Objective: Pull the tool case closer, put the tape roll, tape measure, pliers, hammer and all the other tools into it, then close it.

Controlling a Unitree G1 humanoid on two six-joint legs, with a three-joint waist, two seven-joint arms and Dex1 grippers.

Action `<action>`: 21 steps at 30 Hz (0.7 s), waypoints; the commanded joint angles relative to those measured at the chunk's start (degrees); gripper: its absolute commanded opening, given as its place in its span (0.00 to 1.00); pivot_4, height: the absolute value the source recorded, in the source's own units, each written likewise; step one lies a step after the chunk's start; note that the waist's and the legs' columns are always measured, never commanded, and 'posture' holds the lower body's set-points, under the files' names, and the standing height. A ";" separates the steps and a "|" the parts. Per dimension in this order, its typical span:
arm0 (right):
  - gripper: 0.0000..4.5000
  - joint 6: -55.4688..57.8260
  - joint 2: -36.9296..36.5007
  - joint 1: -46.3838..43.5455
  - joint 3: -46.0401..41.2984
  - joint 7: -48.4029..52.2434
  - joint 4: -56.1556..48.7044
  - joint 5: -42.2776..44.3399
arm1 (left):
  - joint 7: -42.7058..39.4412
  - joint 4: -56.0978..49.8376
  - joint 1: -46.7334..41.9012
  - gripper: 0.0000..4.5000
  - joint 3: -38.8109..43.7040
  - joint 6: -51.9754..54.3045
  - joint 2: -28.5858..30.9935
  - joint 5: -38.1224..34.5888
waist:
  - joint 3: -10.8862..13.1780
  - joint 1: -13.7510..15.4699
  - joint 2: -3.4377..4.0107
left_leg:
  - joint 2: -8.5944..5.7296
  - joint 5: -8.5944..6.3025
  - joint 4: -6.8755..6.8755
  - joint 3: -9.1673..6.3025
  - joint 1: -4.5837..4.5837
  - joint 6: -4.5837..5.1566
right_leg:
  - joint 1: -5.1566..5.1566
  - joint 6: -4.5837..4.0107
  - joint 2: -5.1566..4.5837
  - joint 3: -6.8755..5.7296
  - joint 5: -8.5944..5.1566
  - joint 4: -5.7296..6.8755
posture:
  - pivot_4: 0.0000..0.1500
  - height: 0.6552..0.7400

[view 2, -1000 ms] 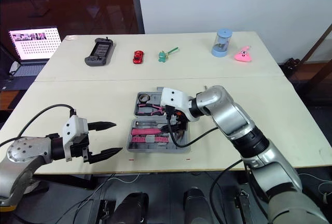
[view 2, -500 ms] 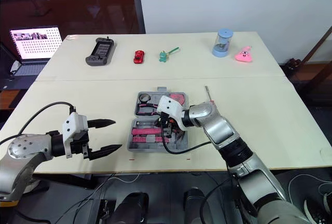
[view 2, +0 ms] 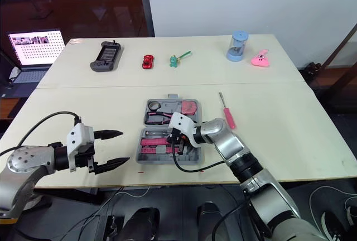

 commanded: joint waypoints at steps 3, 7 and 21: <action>0.00 7.84 1.19 2.53 3.07 -2.43 4.32 -2.88 | -0.23 -0.74 -0.02 1.00 1.37 -0.86 0.75 -0.26 | -0.12 0.04 0.00 | 0.01 -0.01 -0.07 0.00 0.38 0.01 | 0.35 -0.01 0.01 0.00 -0.01 -0.02 | 1.00 0.41; 0.00 9.23 2.03 2.54 1.61 -2.77 4.80 -1.53 | -0.33 -0.62 0.32 1.00 1.45 -0.84 0.77 -0.32 | -0.32 0.03 -0.03 | 0.01 -0.02 -0.16 0.00 0.88 0.02 | 0.83 -0.01 0.01 0.00 -0.05 -0.07 | 1.00 0.41; 0.17 -4.04 -5.48 6.10 -23.42 -3.11 -10.54 11.63 | 4.84 9.85 -1.23 1.00 9.04 -2.43 -4.89 -3.62 | -0.24 0.70 0.07 | 0.00 -0.02 -0.01 -0.02 0.27 0.02 | 0.32 0.01 0.00 0.00 -0.03 -0.03 | 1.00 0.41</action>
